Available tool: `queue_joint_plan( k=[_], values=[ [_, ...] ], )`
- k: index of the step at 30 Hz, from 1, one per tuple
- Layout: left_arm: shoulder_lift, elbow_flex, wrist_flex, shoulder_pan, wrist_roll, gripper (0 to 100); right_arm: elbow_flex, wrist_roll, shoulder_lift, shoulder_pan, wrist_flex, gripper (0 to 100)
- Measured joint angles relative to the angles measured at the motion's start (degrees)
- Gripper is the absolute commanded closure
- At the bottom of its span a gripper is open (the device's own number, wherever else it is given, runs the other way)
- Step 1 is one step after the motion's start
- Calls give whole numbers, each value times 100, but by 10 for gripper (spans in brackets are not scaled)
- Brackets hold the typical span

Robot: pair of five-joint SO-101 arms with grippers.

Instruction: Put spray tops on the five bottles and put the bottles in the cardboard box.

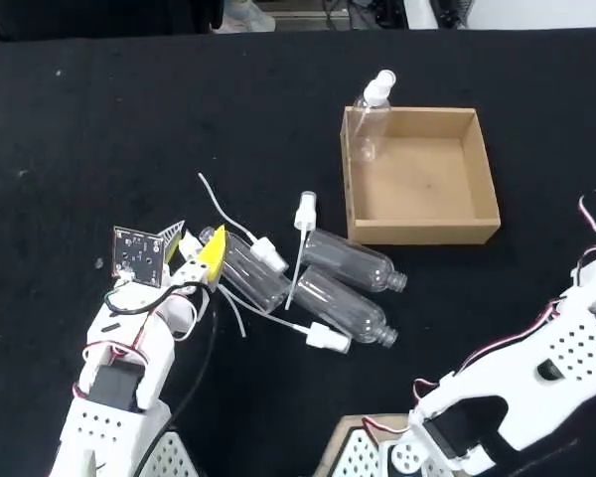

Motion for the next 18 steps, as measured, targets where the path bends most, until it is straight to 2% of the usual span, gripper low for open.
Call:
queue_joint_plan(
  k=[2, 3, 15, 18],
  values=[
    [0, 0, 0, 0, 0, 809, -185, -114, 9, 0, 0, 980],
    [0, 0, 0, 0, 0, 809, -299, -141, 9, 0, 9, 990],
    [0, 0, 0, 0, 0, 809, -2198, -185, 9, 0, 422, 988],
    [0, 0, 0, 0, 0, 809, -2356, -396, 9, 0, 422, 988]
  ],
)
